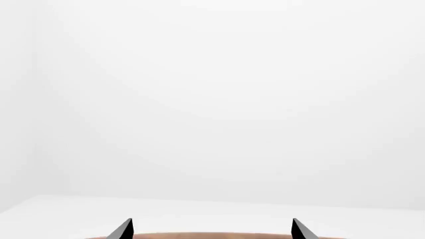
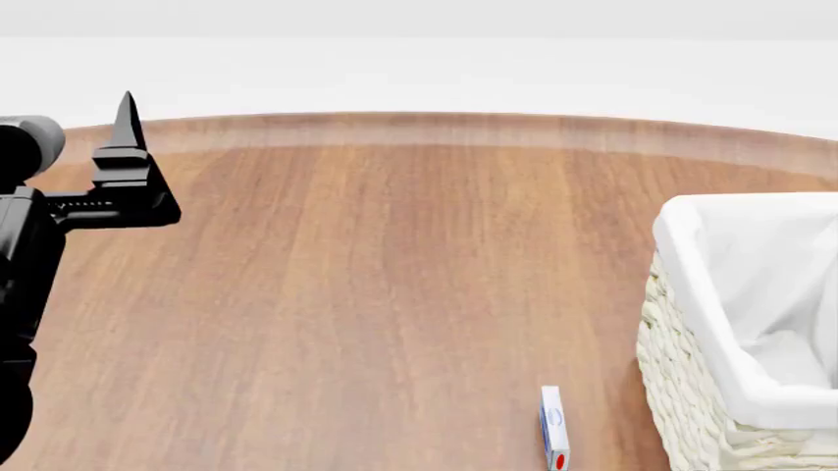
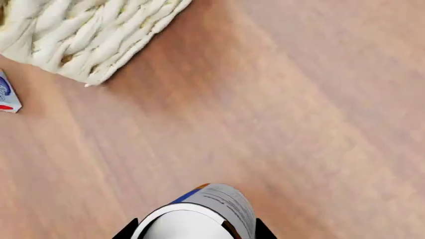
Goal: Pick up the alphabet soup and the cream cheese box, and put them in the basket.
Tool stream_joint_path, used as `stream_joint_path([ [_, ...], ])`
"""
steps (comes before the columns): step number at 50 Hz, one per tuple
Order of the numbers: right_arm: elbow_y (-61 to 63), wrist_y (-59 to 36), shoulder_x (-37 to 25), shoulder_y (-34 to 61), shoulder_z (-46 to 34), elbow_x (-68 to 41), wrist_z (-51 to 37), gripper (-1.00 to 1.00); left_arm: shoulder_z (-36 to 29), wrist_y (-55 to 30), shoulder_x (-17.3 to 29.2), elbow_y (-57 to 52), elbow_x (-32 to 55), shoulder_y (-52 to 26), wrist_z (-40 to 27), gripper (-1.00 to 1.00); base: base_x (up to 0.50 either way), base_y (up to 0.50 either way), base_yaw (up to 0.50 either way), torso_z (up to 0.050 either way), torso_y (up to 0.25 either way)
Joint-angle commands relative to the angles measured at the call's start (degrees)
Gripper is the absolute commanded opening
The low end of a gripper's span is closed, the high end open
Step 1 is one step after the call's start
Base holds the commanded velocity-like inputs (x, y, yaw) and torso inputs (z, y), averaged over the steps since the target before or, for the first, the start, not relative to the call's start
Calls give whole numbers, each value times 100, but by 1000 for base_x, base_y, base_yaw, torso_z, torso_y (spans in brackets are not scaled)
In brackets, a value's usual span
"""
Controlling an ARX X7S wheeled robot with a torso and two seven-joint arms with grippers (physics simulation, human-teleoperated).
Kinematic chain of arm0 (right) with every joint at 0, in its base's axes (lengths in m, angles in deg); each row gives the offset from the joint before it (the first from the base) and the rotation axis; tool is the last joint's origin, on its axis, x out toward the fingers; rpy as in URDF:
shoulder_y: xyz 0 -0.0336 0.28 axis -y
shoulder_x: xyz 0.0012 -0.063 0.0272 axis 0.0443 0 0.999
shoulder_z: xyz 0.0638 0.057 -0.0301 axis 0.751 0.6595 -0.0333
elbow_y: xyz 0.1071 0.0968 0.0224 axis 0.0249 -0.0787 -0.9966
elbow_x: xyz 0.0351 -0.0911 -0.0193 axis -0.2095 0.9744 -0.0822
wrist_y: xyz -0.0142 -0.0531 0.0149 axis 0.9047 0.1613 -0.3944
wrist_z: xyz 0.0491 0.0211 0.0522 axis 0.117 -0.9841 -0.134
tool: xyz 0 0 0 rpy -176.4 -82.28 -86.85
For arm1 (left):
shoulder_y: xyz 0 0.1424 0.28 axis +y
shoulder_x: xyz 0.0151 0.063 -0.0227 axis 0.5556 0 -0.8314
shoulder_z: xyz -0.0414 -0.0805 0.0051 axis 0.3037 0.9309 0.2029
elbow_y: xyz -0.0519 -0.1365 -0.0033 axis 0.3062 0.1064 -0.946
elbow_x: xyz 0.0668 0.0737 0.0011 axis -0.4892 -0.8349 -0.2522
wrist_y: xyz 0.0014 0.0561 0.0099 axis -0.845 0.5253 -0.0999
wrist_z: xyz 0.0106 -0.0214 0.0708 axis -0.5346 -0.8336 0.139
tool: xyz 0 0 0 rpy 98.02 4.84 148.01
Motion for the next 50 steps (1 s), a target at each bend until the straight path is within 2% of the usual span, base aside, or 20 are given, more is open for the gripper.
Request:
stream_joint_path([
  [1, 321, 438, -948, 1007, -779, -1663, -1388, -100, -4, 8, 24, 33, 20, -31, -15, 100, 0, 0, 0, 0, 0],
  [8, 408, 815, -1511, 1792, -1426, -2197, -1756, -100, -13, 23, 36, 33, 30, -22, -23, 100, 0, 0, 0, 0, 0],
  [26, 422, 1146, -2127, 3560, -2746, -2463, -1876, -100, -63, 55, 46, 24, 51, 6, -53, 100, 0, 0, 0, 0, 0],
  [33, 362, 1053, -2109, 4432, -3203, -1998, -1721, -100, -62, 75, 56, 56, 58, -3, -56, 100, 0, 0, 0, 0, 0],
  [36, 321, 1118, -1926, 4837, -3280, -1417, -1562, -100, -83, 111, 51, 73, 48, 31, -54, 100, 0, 0, 0, 0, 0],
  [47, 20, 1007, -1516, 5791, -3780, -585, -1009, -100, -114, 126, 56, 109, 55, 9, -64, 100, 0, 0, 0, 0, 0],
  [50, -216, 974, -1261, 6079, -4038, -55, -653, -100, -131, 125, 55, 84, 61, 24, -72, 100, 0, 0, 0, 0, 0],
])
